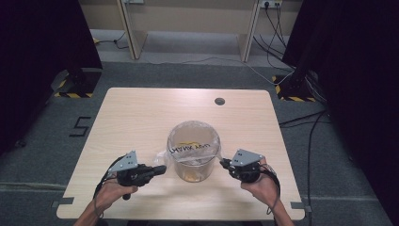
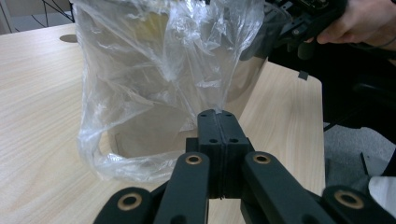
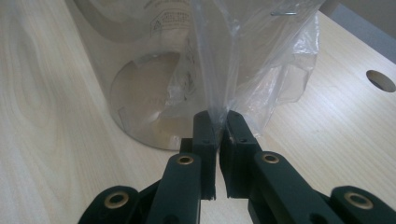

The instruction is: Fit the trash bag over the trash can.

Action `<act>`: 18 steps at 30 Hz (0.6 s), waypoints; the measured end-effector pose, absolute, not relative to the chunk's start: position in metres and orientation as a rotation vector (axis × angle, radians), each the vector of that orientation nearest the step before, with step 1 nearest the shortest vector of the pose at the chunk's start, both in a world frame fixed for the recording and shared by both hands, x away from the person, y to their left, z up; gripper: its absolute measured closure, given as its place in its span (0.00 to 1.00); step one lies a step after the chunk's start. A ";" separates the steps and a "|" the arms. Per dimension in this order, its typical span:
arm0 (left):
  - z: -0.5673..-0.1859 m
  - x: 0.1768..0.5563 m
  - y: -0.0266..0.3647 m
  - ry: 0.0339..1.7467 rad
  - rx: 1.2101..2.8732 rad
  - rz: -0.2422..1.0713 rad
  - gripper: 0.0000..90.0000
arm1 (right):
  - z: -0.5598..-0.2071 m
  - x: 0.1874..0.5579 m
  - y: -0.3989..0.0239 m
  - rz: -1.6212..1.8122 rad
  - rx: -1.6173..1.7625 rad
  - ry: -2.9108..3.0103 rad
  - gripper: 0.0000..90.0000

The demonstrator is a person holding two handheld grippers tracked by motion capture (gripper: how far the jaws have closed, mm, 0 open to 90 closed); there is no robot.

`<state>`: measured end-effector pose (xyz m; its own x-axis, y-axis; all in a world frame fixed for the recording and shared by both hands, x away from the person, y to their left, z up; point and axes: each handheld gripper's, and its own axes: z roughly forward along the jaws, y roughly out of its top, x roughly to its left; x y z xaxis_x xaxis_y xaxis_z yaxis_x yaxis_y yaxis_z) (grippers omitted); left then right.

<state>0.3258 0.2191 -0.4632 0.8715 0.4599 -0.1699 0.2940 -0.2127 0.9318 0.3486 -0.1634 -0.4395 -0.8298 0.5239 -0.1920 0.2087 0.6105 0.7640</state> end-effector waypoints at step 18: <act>-0.471 0.326 0.212 0.541 1.886 0.210 0.98 | -0.468 0.350 -0.160 0.907 0.599 2.500 0.92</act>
